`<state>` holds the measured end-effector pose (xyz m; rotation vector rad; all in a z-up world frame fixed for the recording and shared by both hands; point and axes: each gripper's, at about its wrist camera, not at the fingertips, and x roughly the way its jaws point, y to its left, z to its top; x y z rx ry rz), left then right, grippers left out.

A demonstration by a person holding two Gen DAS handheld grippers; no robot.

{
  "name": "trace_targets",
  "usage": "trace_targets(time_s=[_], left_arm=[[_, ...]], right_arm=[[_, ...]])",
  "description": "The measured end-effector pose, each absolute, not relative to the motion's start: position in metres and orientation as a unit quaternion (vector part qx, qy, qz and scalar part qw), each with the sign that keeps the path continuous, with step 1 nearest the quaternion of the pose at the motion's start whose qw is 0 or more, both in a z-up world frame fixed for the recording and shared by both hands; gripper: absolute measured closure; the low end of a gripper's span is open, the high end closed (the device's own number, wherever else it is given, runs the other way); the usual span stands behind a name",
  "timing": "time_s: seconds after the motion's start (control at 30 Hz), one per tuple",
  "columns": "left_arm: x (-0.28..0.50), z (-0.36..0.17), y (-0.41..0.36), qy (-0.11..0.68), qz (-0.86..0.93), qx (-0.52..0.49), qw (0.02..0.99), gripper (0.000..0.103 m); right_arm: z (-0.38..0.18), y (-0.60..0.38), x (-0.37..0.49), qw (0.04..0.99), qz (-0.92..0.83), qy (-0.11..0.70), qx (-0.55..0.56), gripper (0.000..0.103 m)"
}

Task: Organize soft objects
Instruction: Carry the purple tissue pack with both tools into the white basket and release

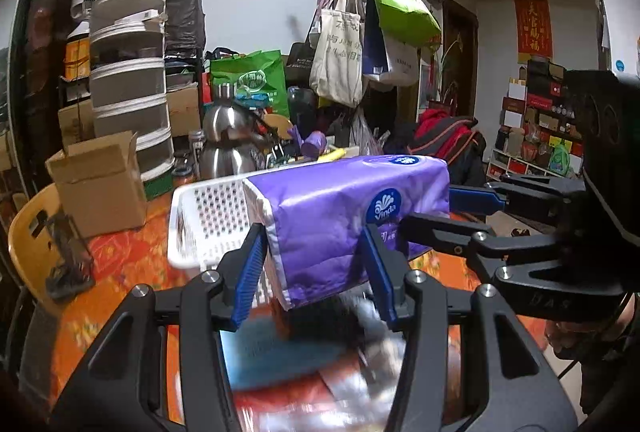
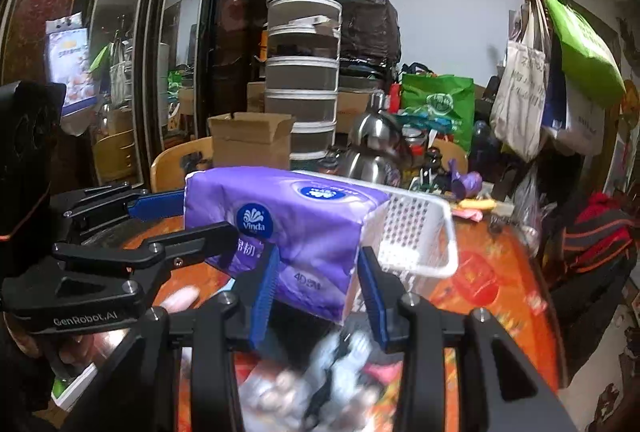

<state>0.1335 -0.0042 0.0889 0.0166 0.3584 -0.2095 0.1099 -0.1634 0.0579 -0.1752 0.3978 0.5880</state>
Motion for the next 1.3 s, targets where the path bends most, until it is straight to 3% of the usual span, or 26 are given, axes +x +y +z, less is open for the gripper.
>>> trace_targets(time_s=[0.17,0.33,0.67,1.17,1.23,1.3], left_arm=[[0.207,0.119,0.007,0.199,-0.117,-0.012,0.973,0.057],[0.268,0.117,0.023,0.229,-0.119,-0.038,0.965,0.057],[0.359,0.062,0.047,0.312,-0.096,-0.065,0.943,0.057],[0.395,0.0,0.07,0.363,-0.071,-0.114,0.922,0.057],[0.393,0.0,0.073,0.36,-0.065,-0.115,0.923,0.054],[0.39,0.003,0.075,0.357,-0.057,-0.114,0.925,0.041]], right_arm=[[0.086,-0.158,0.157,0.937,0.273,0.199,-0.092,0.064],[0.095,-0.15,0.215,0.932,0.27,0.228,-0.084,0.064],[0.058,-0.137,0.306,0.908,0.292,0.296,-0.048,0.064],[0.001,-0.118,0.356,0.881,0.298,0.367,-0.031,0.064],[-0.003,-0.117,0.358,0.88,0.295,0.371,-0.032,0.064],[-0.005,-0.118,0.359,0.881,0.285,0.377,-0.035,0.063]])
